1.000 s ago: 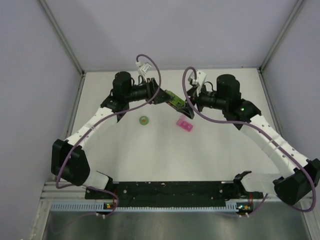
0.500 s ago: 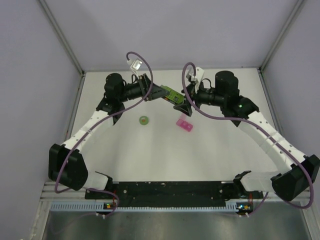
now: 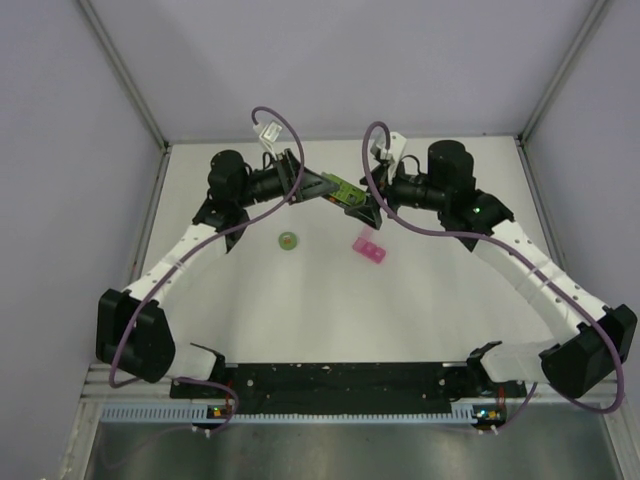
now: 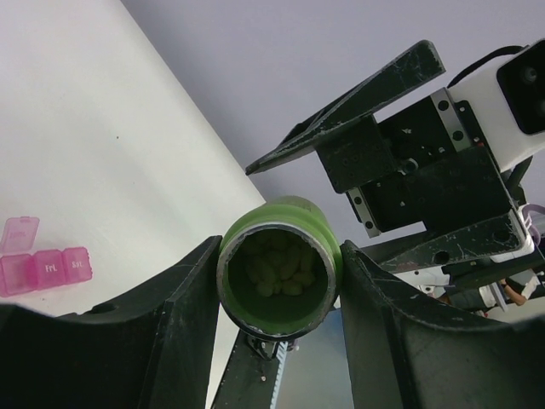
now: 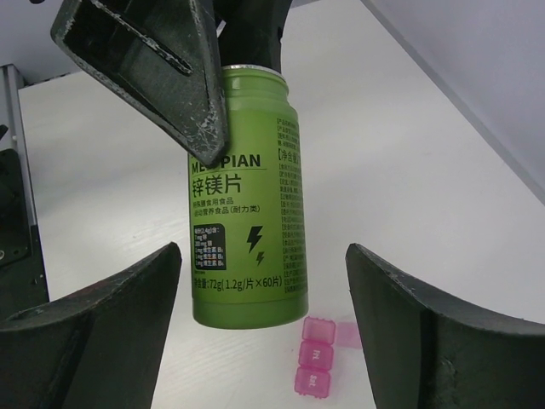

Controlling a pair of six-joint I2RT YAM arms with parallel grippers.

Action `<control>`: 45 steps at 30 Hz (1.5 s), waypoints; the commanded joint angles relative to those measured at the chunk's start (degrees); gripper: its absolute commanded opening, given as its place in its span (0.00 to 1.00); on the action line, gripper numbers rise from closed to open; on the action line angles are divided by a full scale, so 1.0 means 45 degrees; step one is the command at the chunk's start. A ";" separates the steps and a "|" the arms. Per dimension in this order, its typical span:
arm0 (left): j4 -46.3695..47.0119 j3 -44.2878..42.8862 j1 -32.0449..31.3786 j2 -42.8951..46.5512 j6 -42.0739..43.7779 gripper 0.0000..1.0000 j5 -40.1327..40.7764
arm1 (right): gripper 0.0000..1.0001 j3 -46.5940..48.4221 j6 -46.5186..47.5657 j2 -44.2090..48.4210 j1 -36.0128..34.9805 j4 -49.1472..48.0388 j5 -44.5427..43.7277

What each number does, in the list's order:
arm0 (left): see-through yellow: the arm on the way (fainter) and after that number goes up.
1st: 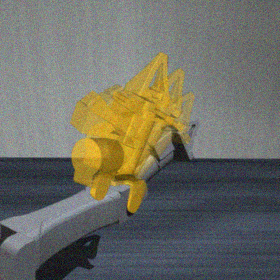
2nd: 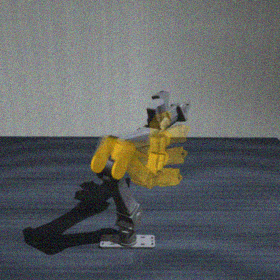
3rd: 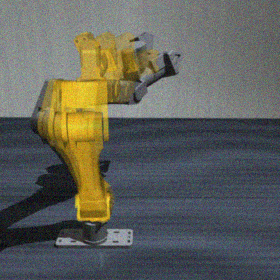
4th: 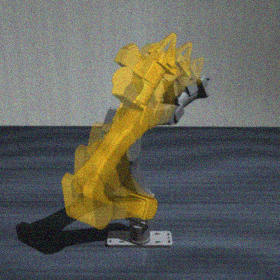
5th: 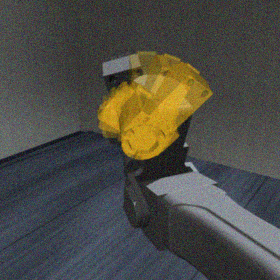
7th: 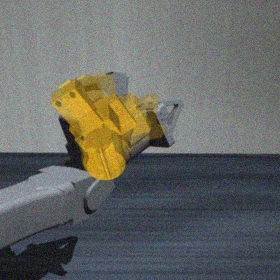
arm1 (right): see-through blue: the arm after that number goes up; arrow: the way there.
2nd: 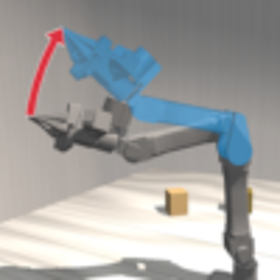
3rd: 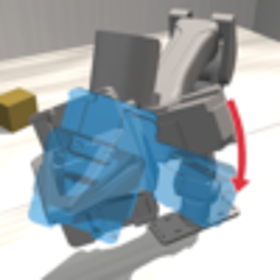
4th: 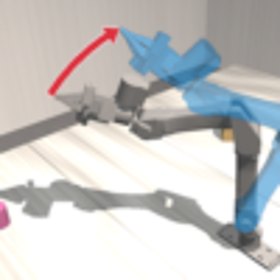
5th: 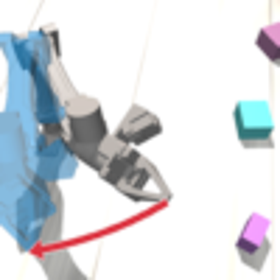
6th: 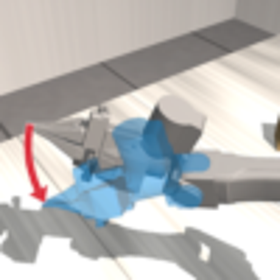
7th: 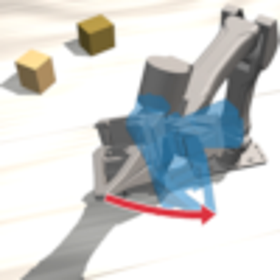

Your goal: Sort the pills into containers

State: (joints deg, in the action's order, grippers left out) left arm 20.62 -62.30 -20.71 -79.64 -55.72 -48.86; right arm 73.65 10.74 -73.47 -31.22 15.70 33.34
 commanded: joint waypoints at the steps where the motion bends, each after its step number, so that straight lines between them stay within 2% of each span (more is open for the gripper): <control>1: 0.1198 0.0075 0.0051 0.0705 -0.0292 0.00 -0.0216 | 0.77 0.0411 -0.0161 -0.0098 0.0102 -0.0638 0.0266; 11: 0.1355 0.0232 0.0032 0.0724 -0.0566 0.00 -0.0255 | 0.72 0.0275 -0.0180 -0.0118 0.0102 -0.0755 0.0324; 25: 0.1550 0.0330 -0.0046 0.0665 -0.0683 0.00 -0.0236 | 0.71 0.0157 -0.0258 -0.0196 0.0102 -0.0872 0.0481; 37: 0.1726 0.0447 -0.0066 0.0685 -0.0761 0.00 -0.0255 | 0.70 0.0040 -0.0356 -0.0313 0.0083 -0.0873 0.0520; 45: 0.1863 0.0525 -0.0066 0.0744 -0.0839 0.00 -0.0294 | 0.73 -0.0057 -0.0356 -0.0313 0.0083 -0.0873 0.0481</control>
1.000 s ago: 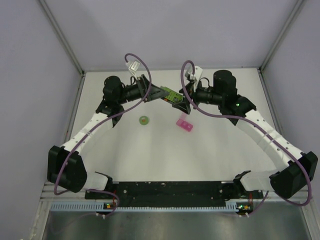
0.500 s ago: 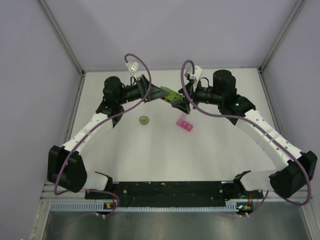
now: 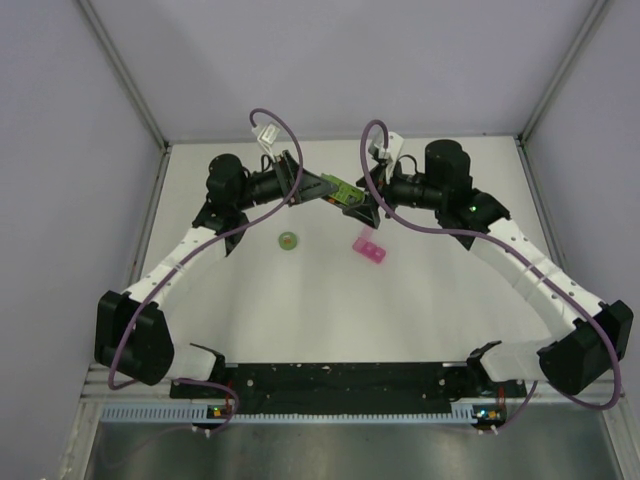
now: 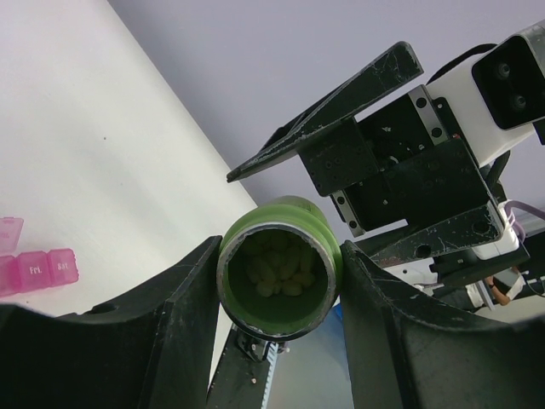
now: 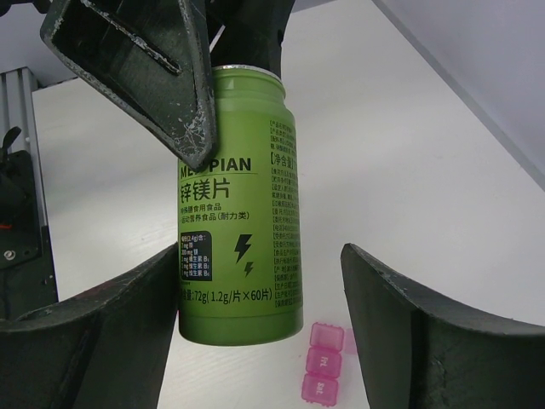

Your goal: Sort the pills into containers

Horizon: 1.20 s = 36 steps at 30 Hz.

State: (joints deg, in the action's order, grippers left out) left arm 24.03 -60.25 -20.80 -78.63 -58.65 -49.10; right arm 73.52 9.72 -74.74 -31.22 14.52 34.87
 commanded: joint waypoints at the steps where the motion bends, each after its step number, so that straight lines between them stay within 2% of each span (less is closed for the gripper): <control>1: 0.1124 0.0068 -0.0046 0.0520 -0.0208 0.00 -0.0222 | 0.73 -0.0067 -0.0128 -0.0032 0.0102 -0.0630 0.0122; 13: 0.1320 0.0166 -0.0047 0.0579 -0.0325 0.00 -0.0299 | 0.75 -0.0321 -0.0050 0.0046 0.0102 -0.0591 -0.0034; 18: 0.1378 0.0205 -0.0066 0.0598 -0.0345 0.00 -0.0299 | 0.69 -0.0263 -0.0050 0.0046 0.0102 -0.0591 0.0063; 20: 0.1378 0.0205 -0.0047 0.0618 -0.0345 0.00 -0.0299 | 0.63 -0.0282 -0.0069 0.0027 0.0102 -0.0591 0.0082; 23: 0.1378 0.0302 -0.0066 0.0637 -0.0325 0.00 -0.0261 | 0.45 -0.0263 -0.0069 0.0027 0.0083 -0.0591 0.0102; 31: 0.0579 0.0167 -0.0066 0.0657 0.0455 0.00 -0.0105 | 0.11 -0.0301 -0.0050 0.0124 0.0102 -0.0610 0.0102; 34: 0.0110 -0.0048 -0.0066 0.0657 0.0826 0.17 -0.0065 | 0.00 -0.0418 -0.0108 0.0222 0.0102 -0.0727 0.0083; 36: -0.0124 -0.0204 -0.0066 0.0676 0.1080 0.30 -0.0065 | 0.00 -0.0497 -0.0186 0.0339 0.0102 -0.0825 0.0043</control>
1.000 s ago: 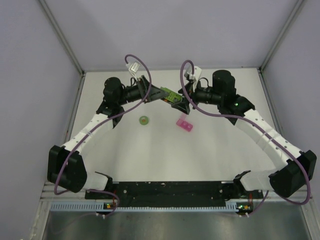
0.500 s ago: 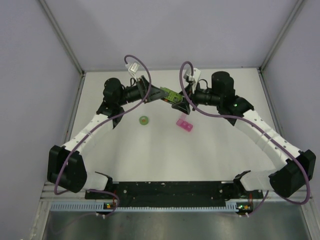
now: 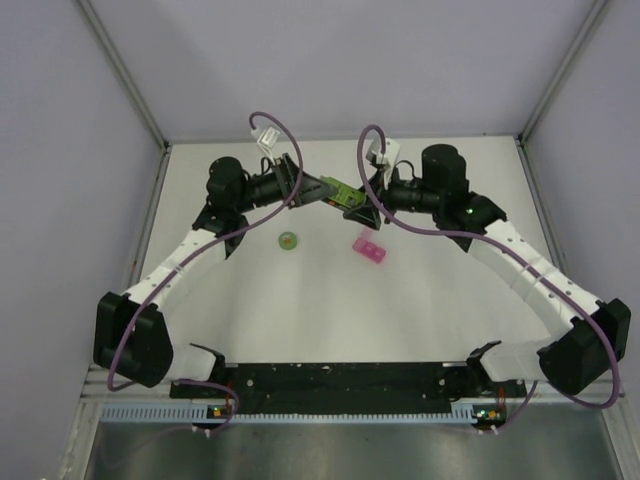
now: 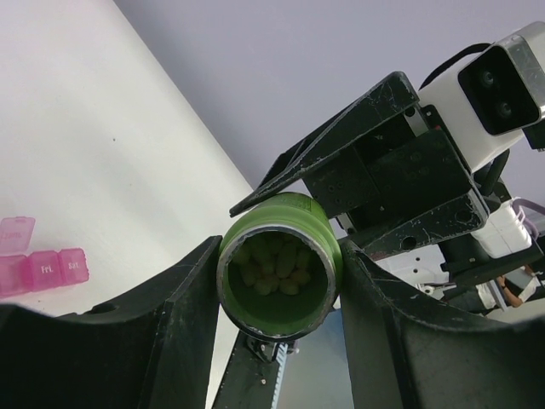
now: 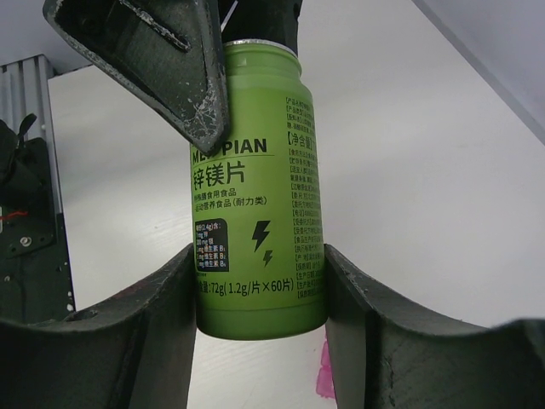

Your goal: Sort the pills into containers

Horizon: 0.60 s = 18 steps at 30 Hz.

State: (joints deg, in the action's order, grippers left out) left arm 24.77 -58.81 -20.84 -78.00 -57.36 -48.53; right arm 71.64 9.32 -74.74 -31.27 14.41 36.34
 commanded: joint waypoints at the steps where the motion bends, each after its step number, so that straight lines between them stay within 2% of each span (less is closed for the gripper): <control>1: -0.0368 -0.0622 -0.0037 0.0516 0.0910 0.36 -0.0211 | 0.00 -0.0099 -0.0138 0.0397 0.0112 -0.0840 -0.0301; 5: -0.0992 -0.1013 -0.0037 0.0536 0.1379 0.64 -0.0230 | 0.00 -0.0138 -0.0255 0.0573 0.0112 -0.0860 -0.0282; 8: -0.1305 -0.1248 -0.0037 0.0536 0.1712 0.79 -0.0270 | 0.00 -0.0157 -0.0333 0.0729 0.0112 -0.0899 -0.0321; 15: -0.1891 -0.1580 -0.0017 0.0575 0.2335 0.98 -0.0328 | 0.00 -0.0216 -0.0470 0.0964 0.0151 -0.0938 -0.0360; 18: -0.2418 -0.1814 0.0080 0.0652 0.3018 0.99 -0.0289 | 0.00 -0.0216 -0.0548 0.1120 0.0268 -0.0976 -0.0321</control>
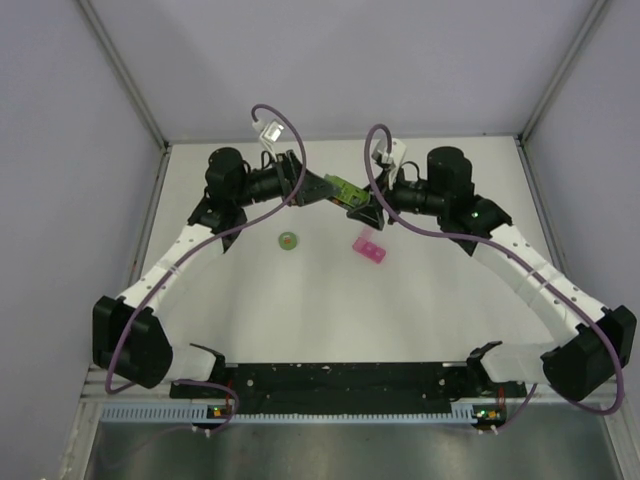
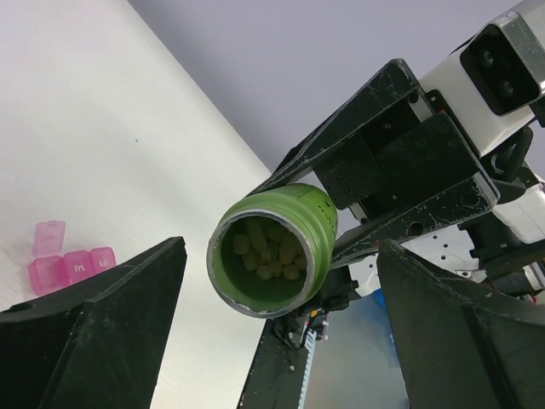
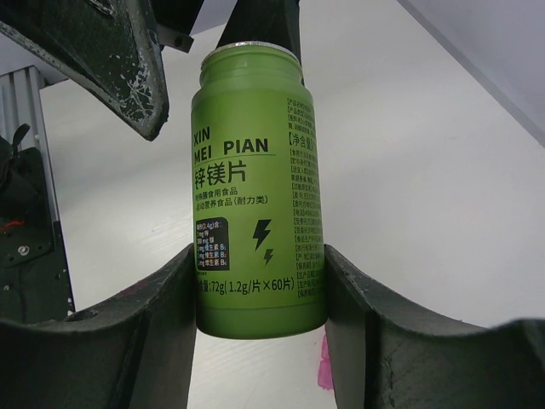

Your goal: Sort the pills into containers

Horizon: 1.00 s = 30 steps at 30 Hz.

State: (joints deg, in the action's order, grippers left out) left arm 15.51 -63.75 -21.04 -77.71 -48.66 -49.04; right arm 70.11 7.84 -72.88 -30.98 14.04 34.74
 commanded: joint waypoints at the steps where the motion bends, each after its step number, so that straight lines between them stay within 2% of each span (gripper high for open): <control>1: -0.0515 -0.0775 0.0163 0.0628 0.1300 0.99 -0.0197 | 0.00 0.0124 -0.0237 0.0766 0.0283 -0.0875 0.0034; 10: -0.1608 -0.1400 0.1061 0.0824 0.3720 0.99 -0.0683 | 0.00 -0.0422 -0.0355 0.1722 0.0966 -0.0972 -0.0279; 16: -0.4069 -0.1967 0.1062 0.0279 0.7685 0.99 -0.1095 | 0.00 -0.0774 -0.0393 0.2328 0.1630 -0.1109 -0.0396; 21: -0.4462 -0.1675 0.0751 -0.0755 0.9289 0.97 0.0249 | 0.00 -0.1028 -0.0374 0.2758 0.2177 -0.1265 -0.0572; 25: -0.4209 -0.1693 -0.0186 -0.1888 0.9817 0.95 0.1791 | 0.00 -0.1204 -0.0413 0.2954 0.2490 -0.1402 -0.0611; 30: -0.4403 -0.2785 -0.1086 -0.4230 1.0697 0.94 0.2342 | 0.00 -0.1263 -0.0569 0.3129 0.2822 -0.1460 -0.0533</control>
State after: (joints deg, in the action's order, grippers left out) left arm -4.10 -71.44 -23.31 -90.59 -5.89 -42.11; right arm 64.47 6.37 -60.93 -19.59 11.73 32.12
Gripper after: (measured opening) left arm 0.949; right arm 0.519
